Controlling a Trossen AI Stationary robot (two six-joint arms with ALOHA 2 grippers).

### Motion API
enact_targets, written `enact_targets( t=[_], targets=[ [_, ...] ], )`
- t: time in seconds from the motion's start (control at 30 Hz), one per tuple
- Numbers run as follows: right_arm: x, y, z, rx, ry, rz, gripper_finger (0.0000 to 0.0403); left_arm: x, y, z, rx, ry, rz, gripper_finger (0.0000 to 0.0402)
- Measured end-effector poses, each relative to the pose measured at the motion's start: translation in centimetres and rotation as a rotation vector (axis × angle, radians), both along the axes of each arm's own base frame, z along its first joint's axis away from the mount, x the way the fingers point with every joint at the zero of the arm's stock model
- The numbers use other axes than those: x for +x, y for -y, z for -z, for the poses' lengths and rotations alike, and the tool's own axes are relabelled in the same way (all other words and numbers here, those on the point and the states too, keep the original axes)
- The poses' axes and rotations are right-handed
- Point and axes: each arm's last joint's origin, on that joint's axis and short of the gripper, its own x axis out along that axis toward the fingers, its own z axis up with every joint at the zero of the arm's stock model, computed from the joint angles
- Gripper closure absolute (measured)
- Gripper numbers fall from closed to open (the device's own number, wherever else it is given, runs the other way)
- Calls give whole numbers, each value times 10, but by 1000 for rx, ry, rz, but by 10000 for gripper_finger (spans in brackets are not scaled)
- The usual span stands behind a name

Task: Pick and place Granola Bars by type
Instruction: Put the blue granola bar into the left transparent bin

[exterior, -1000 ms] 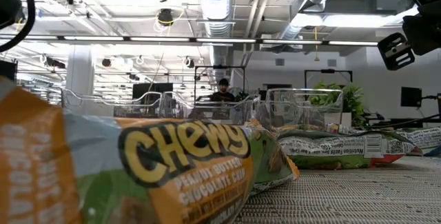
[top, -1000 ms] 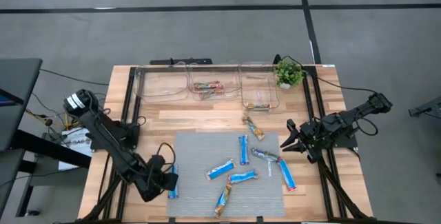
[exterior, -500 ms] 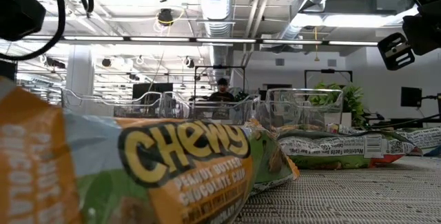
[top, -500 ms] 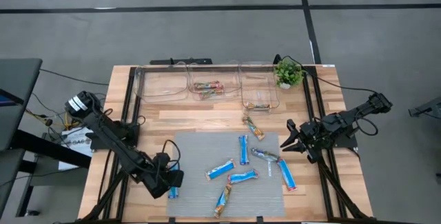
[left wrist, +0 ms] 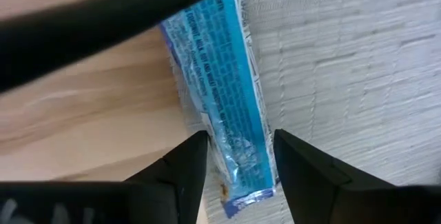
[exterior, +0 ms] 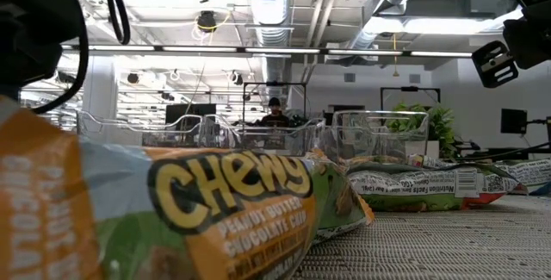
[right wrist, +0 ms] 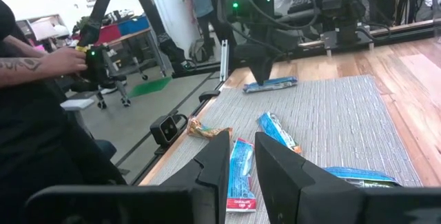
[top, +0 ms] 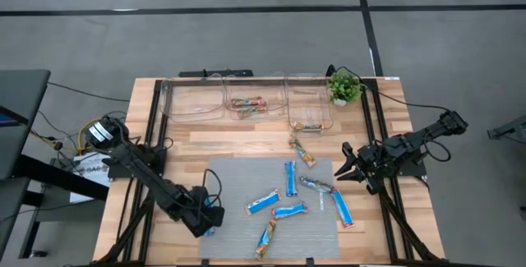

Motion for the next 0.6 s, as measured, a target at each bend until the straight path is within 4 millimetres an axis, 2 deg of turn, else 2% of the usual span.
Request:
enact_targets(
  t=[0.37,0.6],
  targets=[
    [0,0,0,0,0,0,341,3,-7,1,33,-5,6,259],
    [0,0,0,0,1,0,341,11,-5,14,36,-14,21,270]
  ],
)
